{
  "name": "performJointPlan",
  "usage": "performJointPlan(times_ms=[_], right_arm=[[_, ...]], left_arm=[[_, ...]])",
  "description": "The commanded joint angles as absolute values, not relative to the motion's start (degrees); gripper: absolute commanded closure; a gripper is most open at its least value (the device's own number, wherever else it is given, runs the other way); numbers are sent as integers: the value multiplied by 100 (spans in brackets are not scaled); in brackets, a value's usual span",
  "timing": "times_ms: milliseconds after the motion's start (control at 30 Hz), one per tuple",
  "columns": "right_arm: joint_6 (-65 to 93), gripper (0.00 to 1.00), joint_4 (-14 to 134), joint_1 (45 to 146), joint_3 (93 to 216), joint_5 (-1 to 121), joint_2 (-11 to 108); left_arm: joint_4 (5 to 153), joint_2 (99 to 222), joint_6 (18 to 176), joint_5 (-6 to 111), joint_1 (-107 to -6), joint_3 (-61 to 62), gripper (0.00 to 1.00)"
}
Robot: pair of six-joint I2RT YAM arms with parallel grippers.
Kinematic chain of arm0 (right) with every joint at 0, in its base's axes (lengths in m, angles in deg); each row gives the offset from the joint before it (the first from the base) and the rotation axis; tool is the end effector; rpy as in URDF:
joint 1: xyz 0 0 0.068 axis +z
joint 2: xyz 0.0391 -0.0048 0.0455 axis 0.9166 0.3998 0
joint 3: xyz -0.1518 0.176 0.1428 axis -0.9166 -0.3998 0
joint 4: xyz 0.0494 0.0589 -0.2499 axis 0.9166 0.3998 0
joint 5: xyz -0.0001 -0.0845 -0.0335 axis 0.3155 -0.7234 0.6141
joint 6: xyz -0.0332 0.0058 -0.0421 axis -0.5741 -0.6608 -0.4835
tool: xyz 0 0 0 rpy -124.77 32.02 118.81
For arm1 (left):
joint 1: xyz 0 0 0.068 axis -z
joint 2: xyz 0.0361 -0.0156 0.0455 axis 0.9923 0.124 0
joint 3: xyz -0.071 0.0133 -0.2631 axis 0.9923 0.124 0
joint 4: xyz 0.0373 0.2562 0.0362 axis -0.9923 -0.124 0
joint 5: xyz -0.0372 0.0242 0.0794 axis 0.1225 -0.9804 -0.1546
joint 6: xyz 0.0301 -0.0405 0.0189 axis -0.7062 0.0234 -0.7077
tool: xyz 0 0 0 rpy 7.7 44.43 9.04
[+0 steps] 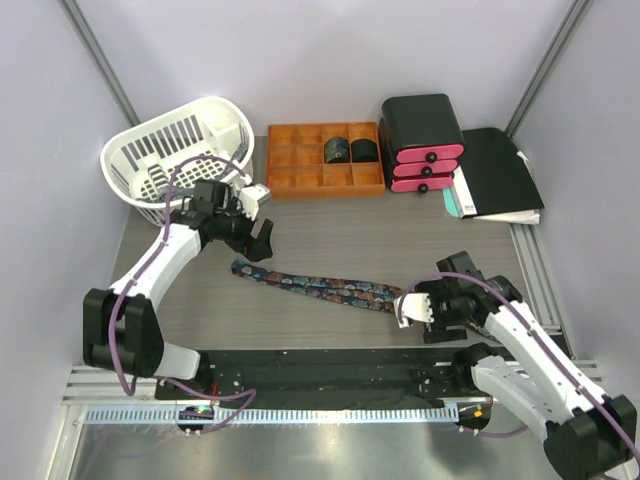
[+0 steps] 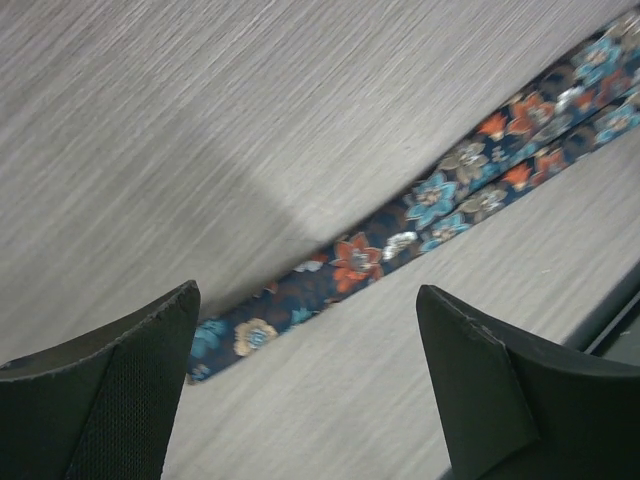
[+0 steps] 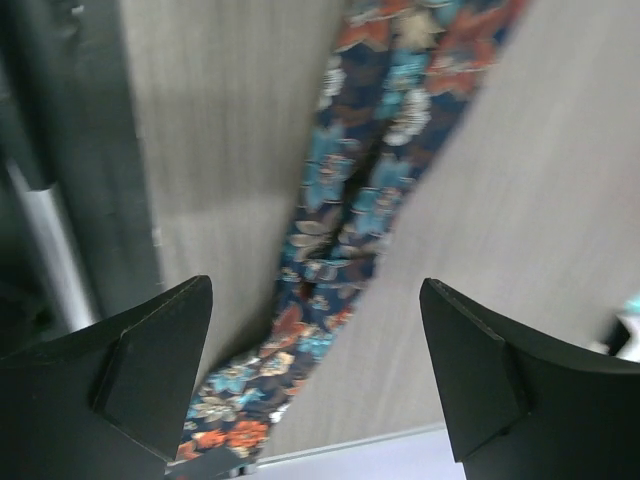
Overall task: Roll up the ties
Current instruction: Flatten out the tie at the center of the board.
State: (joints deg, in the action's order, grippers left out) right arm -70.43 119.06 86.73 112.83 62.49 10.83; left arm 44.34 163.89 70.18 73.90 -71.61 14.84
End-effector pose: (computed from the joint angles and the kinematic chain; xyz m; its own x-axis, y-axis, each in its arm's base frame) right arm 0.1095 0.0474 0.2121 0.2048 -0.9493 -0.2385 -0.9419 -0.1248 -0.3118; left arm 0.2724 -0.0722 0.2576 -0.6407 0.3565 -0.6800 0.6472 0.7272 -0.2286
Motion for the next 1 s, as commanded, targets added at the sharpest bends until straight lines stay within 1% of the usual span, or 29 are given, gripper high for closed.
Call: performJointPlan(times_ms=[0, 67, 133, 233, 267, 333, 367, 400, 467, 533, 600, 667, 700, 733, 800, 833, 900, 967], right_arm=[[-6746, 10, 11904, 8621, 11336, 6164, 1690], [-6657, 12, 11519, 8455, 11239, 5927, 2197], [-6700, 15, 11289, 8157, 11142, 5899, 2551], [-6648, 19, 10560, 7954, 11115, 5785, 3122], [-6665, 23, 10280, 7901, 11185, 5811, 3263], [-6735, 27, 10050, 7804, 11291, 5838, 3685], [-6796, 32, 9848, 7778, 11396, 5838, 3843], [-6832, 34, 9716, 7760, 11449, 5812, 4105], [-6998, 37, 9425, 7646, 11668, 5785, 4388], [-7174, 37, 9267, 7541, 11809, 5785, 4643], [-7473, 37, 9231, 7347, 12011, 5829, 4749], [-7631, 35, 9449, 7268, 12274, 5969, 4750], [-7684, 33, 9721, 7224, 12415, 6257, 4724], [-7676, 26, 10280, 7224, 12564, 6495, 4645], [-7492, 19, 10811, 7224, 12995, 6987, 4530], [-7430, 16, 11213, 7258, 13109, 7468, 4469], [-7186, 14, 11375, 7459, 13233, 7744, 4346], [-6974, 13, 11192, 7662, 13138, 7859, 4337]], left_arm=[[3971, 16870, 5565, 7406, -7163, 1204, 11], [3909, 17020, 5282, 7326, -7163, 1108, 10], [3628, 17310, 4817, 7291, -7145, 1002, 10], [3601, 17512, 4464, 7159, -7136, 931, 9], [3601, 17539, 4402, 7150, -7136, 940, 9], [3583, 17609, 4174, 7220, -7128, 940, 10], [3574, 17635, 4112, 7246, -7110, 940, 10], [3557, 17662, 4059, 7290, -7093, 931, 11], [3478, 17653, 3874, 7422, -7005, 905, 11], [3478, 17610, 3778, 7431, -6900, 940, 11], [3478, 17601, 3707, 7379, -6698, 984, 11], [3565, 17583, 3680, 7308, -6531, 1080, 11], [3600, 17583, 3689, 7308, -6495, 1124, 11], [3644, 17583, 3707, 7317, -6460, 1168, 11], [3767, 17600, 3803, 7343, -6346, 1195, 10], [3785, 17618, 3830, 7352, -6267, 1195, 10], [3855, 17679, 3900, 7396, -6196, 1195, 9], [3873, 17758, 3900, 7448, -6108, 1195, 9]])
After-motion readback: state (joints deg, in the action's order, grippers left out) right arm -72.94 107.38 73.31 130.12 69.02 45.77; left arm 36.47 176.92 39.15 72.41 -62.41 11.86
